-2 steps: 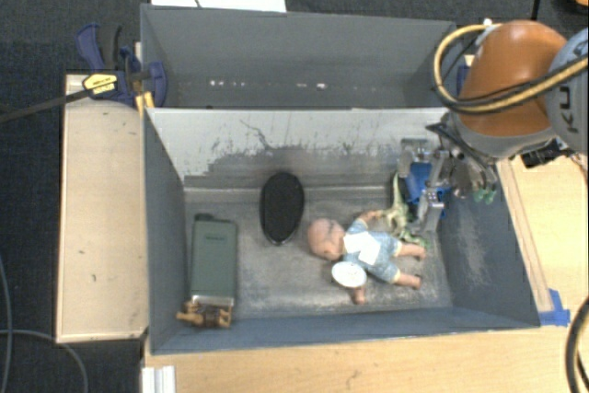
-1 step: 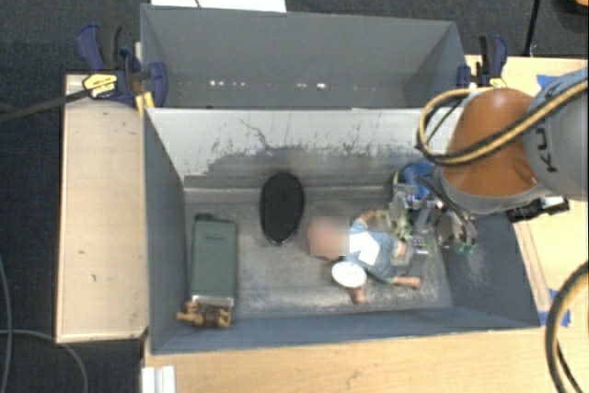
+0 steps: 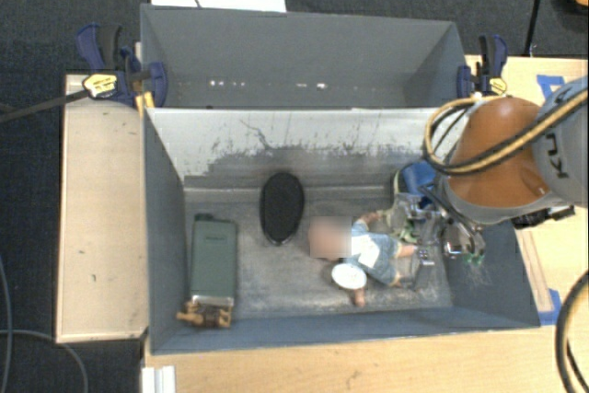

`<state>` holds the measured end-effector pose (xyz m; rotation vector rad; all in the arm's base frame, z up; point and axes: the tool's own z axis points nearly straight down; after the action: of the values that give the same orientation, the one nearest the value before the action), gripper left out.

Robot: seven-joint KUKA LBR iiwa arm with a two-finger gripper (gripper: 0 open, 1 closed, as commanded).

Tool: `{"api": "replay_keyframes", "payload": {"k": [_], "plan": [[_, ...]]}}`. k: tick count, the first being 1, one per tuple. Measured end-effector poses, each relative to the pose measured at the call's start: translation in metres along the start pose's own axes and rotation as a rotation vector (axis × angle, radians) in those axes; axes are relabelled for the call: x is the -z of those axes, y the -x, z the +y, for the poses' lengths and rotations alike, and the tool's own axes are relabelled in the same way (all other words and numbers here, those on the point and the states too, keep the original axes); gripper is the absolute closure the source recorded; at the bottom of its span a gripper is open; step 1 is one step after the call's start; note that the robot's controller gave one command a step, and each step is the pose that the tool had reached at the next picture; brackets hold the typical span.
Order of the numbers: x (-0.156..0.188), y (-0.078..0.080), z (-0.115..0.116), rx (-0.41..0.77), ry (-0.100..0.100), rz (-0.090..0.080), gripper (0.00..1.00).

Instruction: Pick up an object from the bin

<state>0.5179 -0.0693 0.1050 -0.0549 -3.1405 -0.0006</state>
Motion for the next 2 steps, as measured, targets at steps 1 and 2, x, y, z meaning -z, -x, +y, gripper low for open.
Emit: {"api": "replay_keyframes", "payload": {"k": [1,2], "plan": [[-0.005,-0.012,0.062,-0.016,0.003,-0.001,0.0],[-0.034,-0.028,0.066,0.062,-0.002,-0.009,0.0]]}}
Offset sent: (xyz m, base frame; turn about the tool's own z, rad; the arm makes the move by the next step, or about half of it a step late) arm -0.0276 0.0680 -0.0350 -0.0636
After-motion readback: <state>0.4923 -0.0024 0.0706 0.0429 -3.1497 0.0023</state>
